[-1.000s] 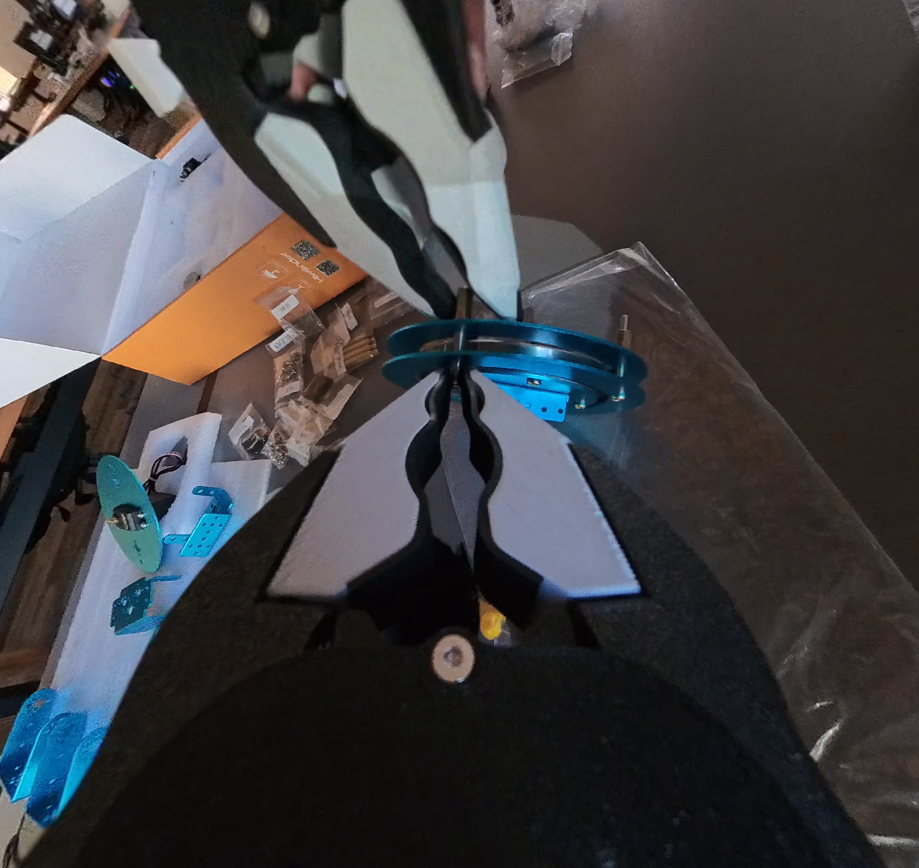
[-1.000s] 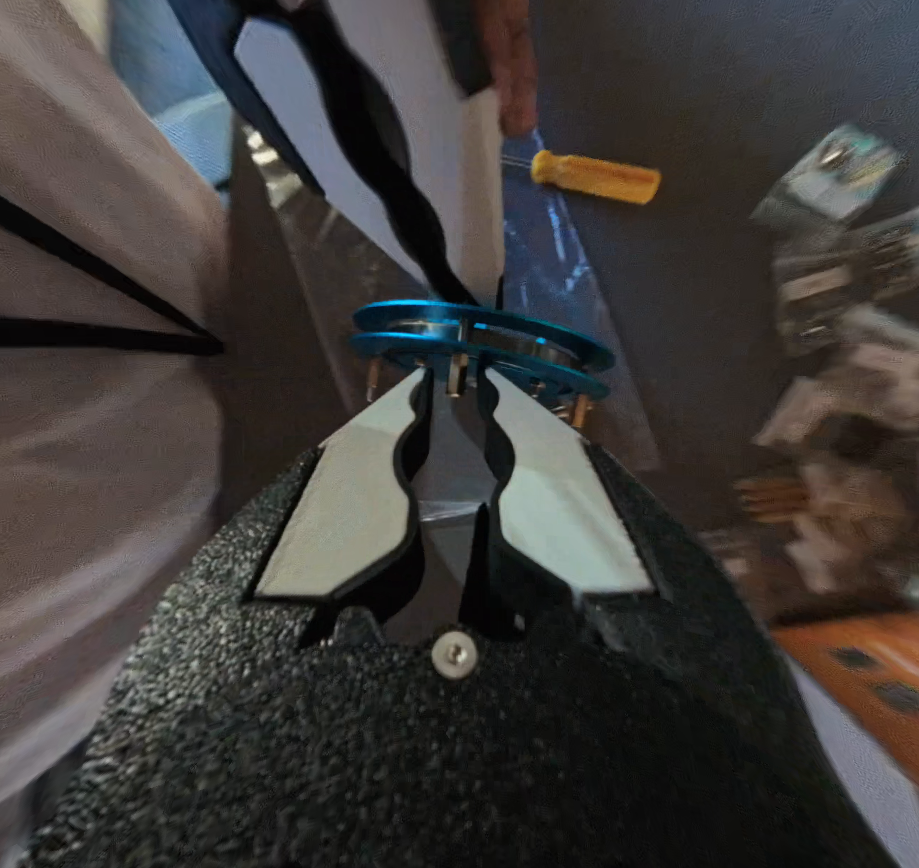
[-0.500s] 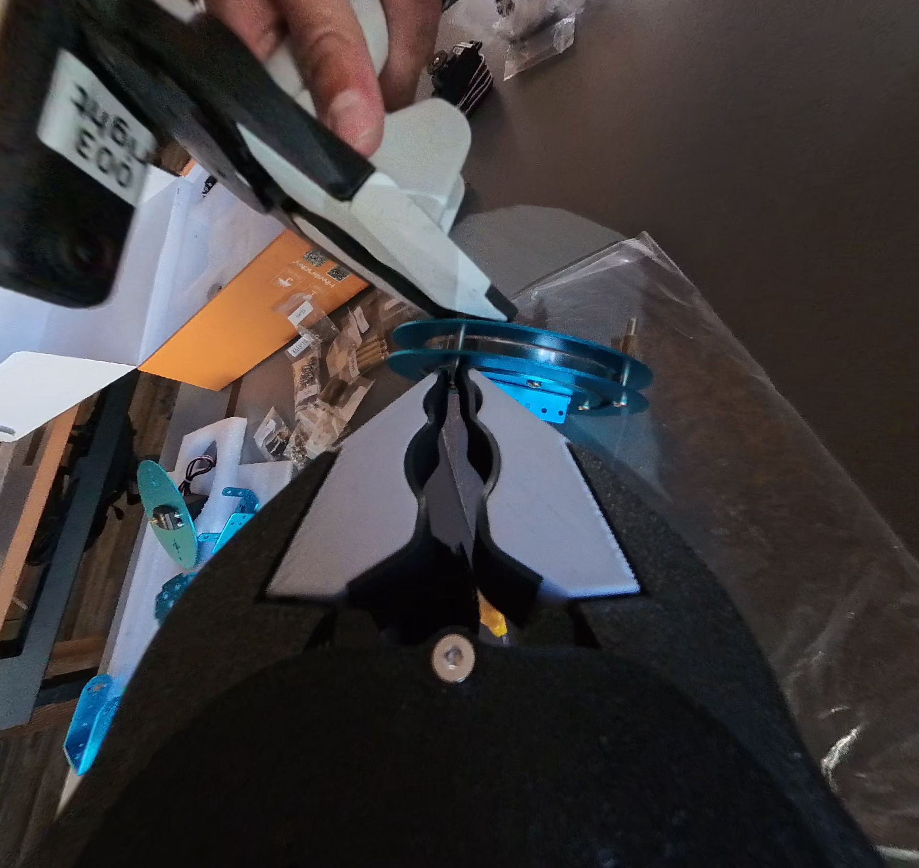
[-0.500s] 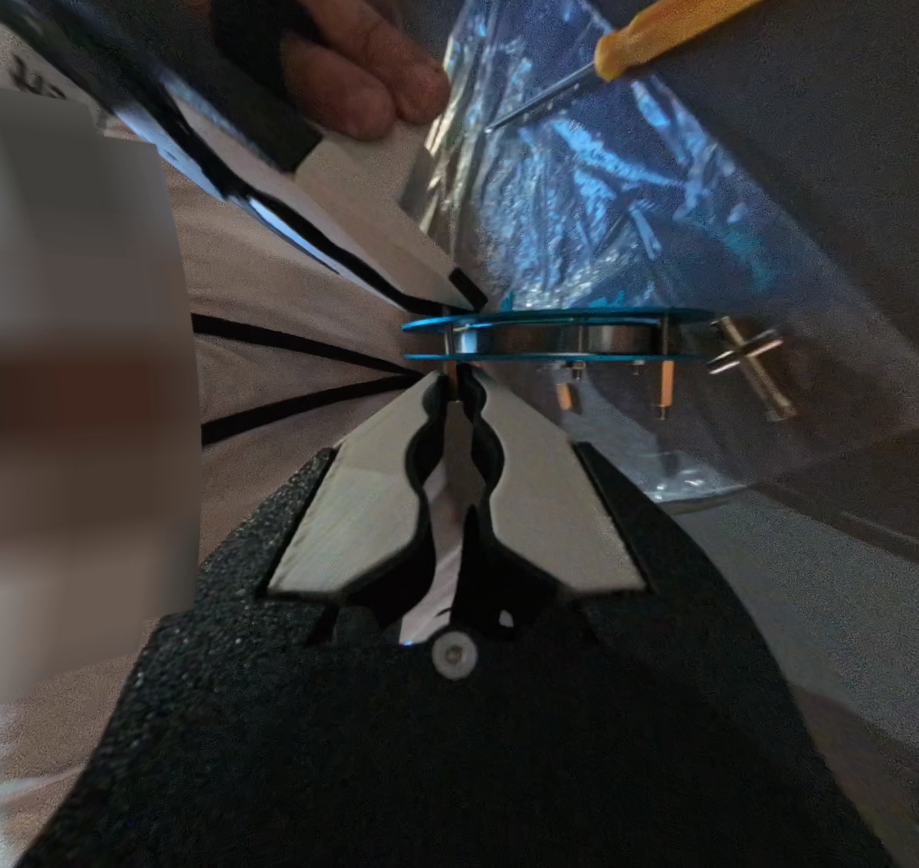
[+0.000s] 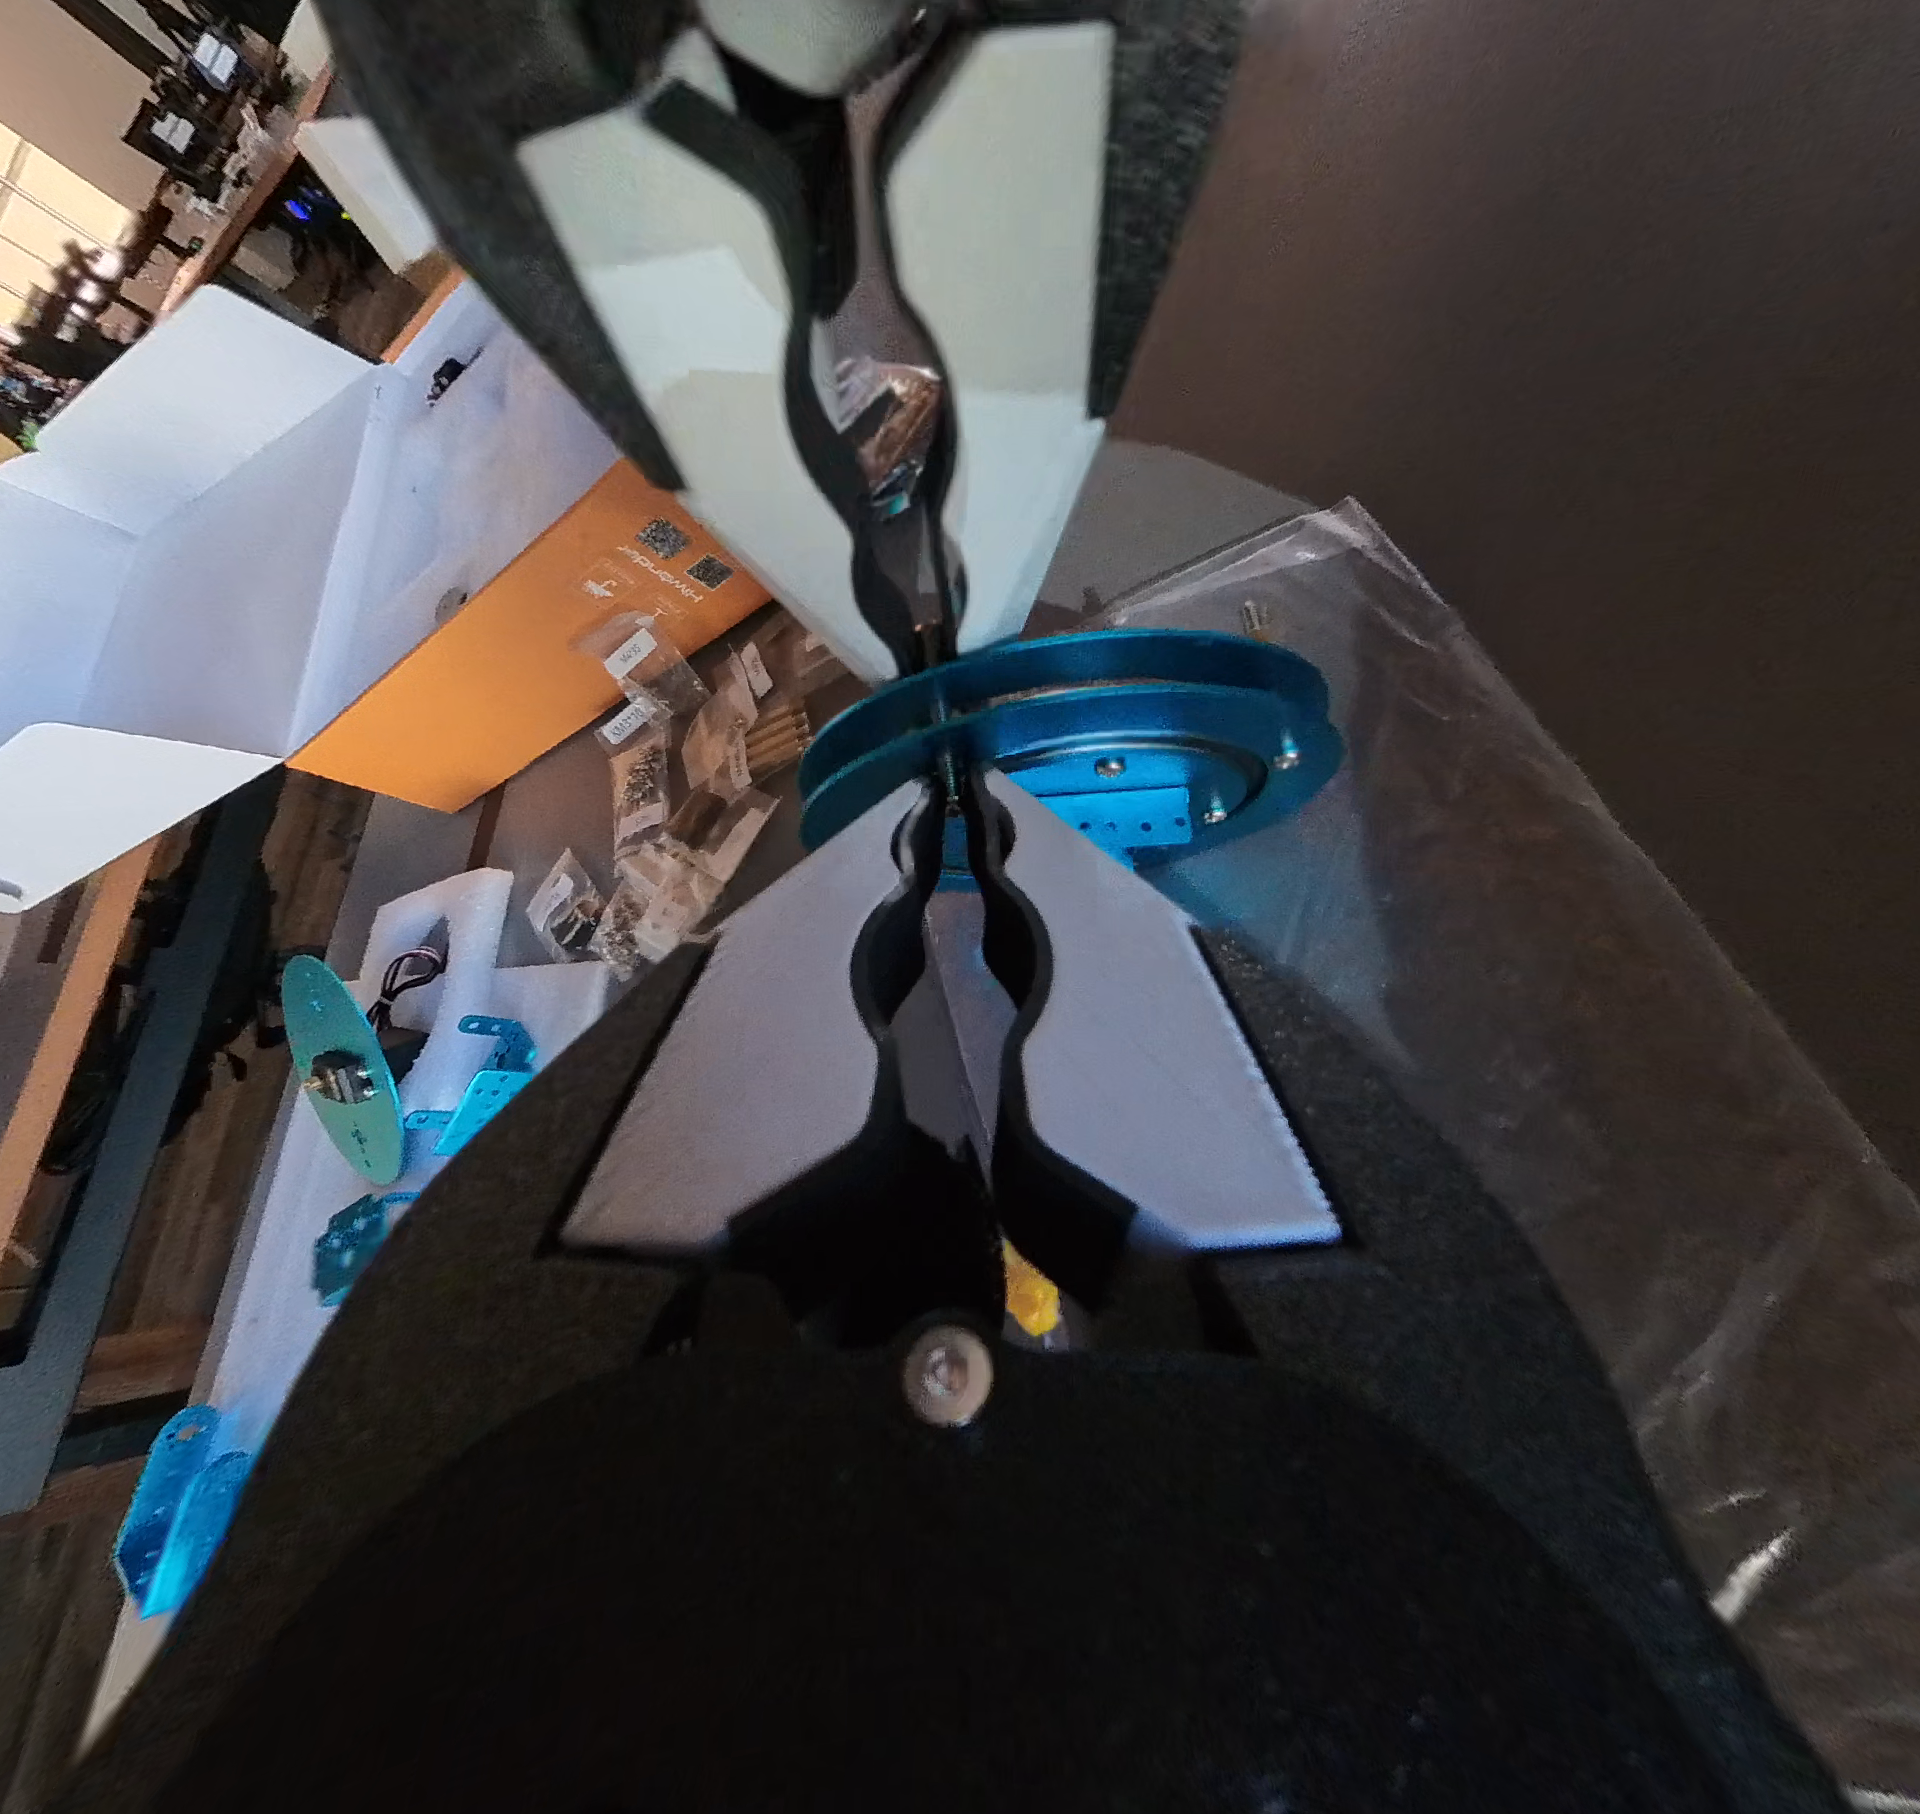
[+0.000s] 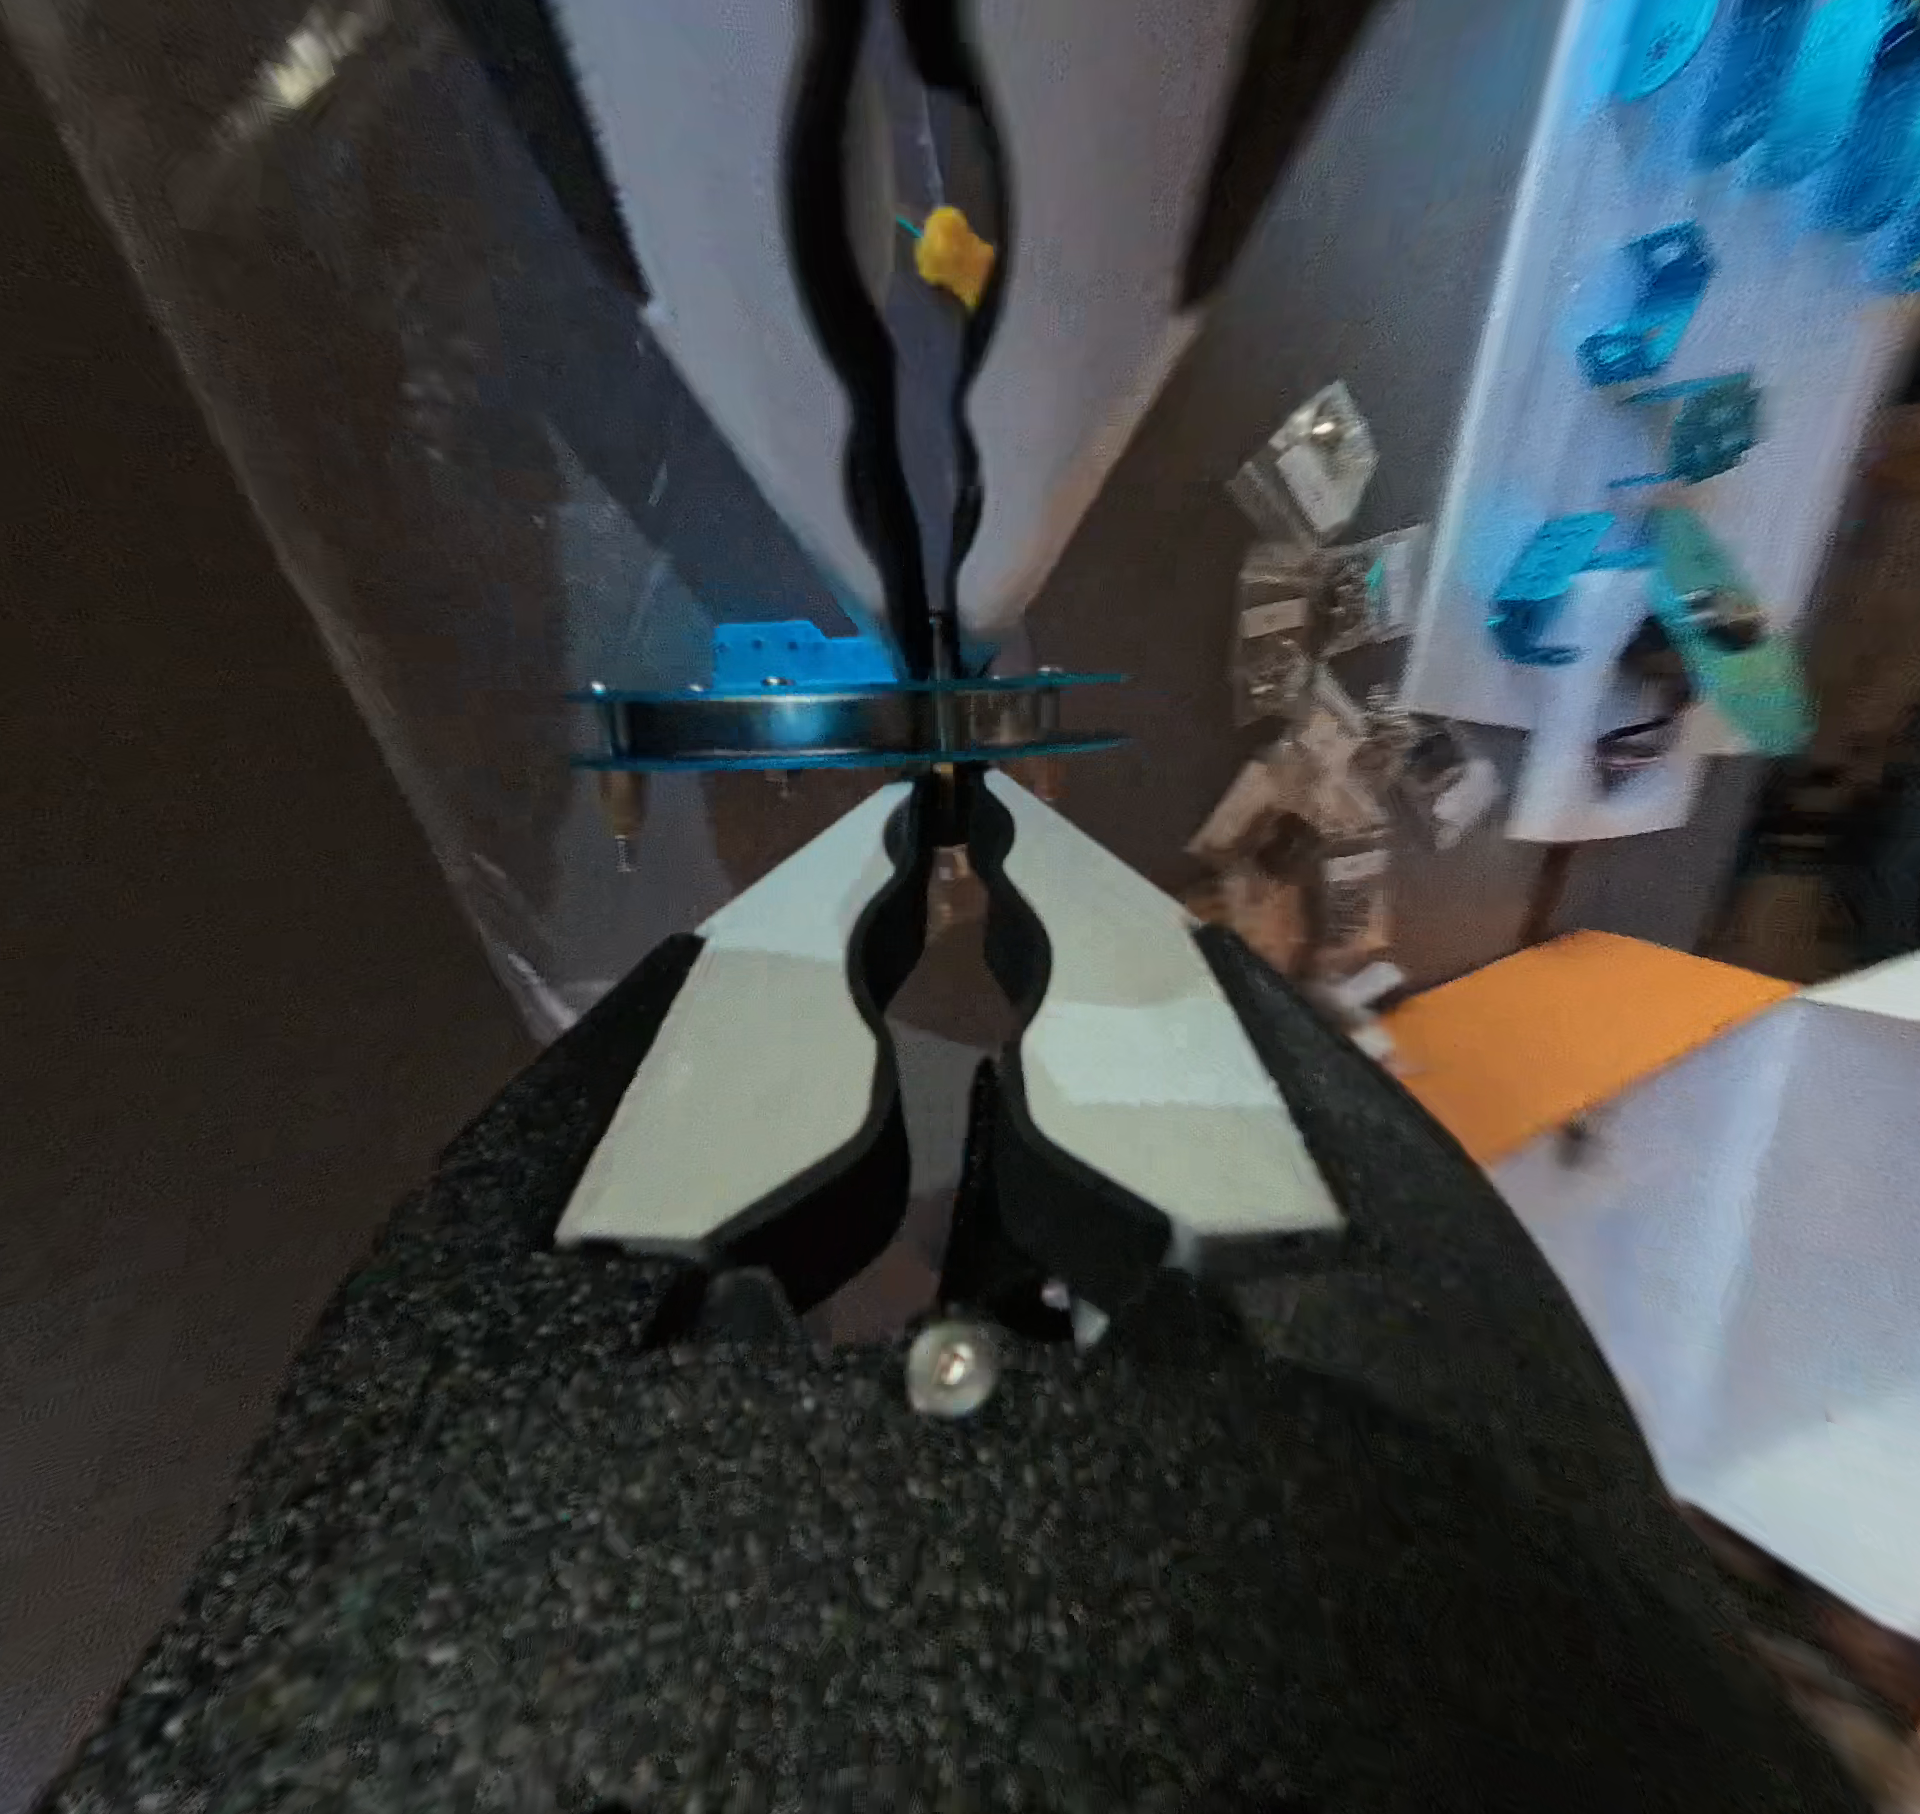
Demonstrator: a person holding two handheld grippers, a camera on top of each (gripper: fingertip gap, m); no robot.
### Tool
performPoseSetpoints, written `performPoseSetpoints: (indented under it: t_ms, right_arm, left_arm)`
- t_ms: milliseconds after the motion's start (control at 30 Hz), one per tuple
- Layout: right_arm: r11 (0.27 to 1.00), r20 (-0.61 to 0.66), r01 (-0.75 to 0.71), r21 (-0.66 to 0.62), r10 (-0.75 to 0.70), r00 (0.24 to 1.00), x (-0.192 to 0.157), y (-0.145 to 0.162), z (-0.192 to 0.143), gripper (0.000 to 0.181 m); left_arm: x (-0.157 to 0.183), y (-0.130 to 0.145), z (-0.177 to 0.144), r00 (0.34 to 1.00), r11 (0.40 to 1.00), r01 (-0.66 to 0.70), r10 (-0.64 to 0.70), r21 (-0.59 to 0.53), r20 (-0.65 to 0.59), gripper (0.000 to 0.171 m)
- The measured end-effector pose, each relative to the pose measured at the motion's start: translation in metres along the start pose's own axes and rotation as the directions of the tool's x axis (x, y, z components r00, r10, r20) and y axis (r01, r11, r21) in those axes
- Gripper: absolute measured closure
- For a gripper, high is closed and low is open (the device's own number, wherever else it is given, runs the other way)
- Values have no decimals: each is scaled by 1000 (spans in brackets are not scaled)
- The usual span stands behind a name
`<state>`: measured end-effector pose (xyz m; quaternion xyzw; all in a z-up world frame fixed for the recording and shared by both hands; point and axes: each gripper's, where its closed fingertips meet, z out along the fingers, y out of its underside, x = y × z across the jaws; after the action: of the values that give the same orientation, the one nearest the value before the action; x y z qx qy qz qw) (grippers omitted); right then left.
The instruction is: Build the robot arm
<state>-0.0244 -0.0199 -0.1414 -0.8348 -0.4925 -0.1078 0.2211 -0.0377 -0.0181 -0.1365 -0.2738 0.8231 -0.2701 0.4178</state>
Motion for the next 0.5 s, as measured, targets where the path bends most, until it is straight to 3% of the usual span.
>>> performPoseSetpoints:
  t_ms: [33,67,100,133,200,233,267,300,333,367,400,433,500]
  right_arm:
    - [988,155,-153,16,149,977,-3,0,0,177]
    - [945,343,-328,-3,309,887,-8,-1,-1,177]
    - [878,521,-474,-61,433,736,-13,-2,-2,178]
    - [799,677,-580,-156,514,527,-21,-5,-7,178]
    - [646,828,-670,-365,555,84,-31,-11,-15,177]
    - [607,844,-684,-405,536,-24,-30,-12,-16,175]
    - [590,851,-699,-404,523,-49,-28,-13,-16,175]
    - [617,860,-705,-349,510,20,-28,-13,-15,176]
    - [672,853,-696,-254,494,165,-30,-11,-14,176]
    - [739,806,-661,-129,467,364,-27,-9,-10,176]
    - [813,691,-583,-10,427,583,-22,-4,-5,169]
    - [877,548,-475,76,361,754,-17,0,-3,164]
    - [956,261,-245,162,198,945,-11,-2,-6,168]
  left_arm:
    - [-1,1,0,1000,1000,-22,22,-5,17,169]
    - [-3,1,1,999,1000,-27,27,-11,29,169]
    - [-3,1,1,999,1000,-21,21,-10,30,169]
    - [-1,0,1,1000,1000,-17,17,-4,18,169]
    - [2,-1,1,999,1000,-29,29,0,13,169]
    - [0,0,1,999,999,-37,37,-7,25,169]
    - [0,0,1,999,999,-35,36,-9,26,169]
    - [0,0,1,1000,1000,-17,17,1,13,169]
    - [1,-1,1,1000,1000,5,-5,11,-4,169]
    - [1,-1,1,1000,1000,20,-19,14,-14,169]
    - [1,-1,1,999,999,31,-30,16,-24,168]
    - [1,-1,1,998,999,49,-48,19,-37,168]
    - [1,-1,2,996,997,75,-74,26,-54,169]
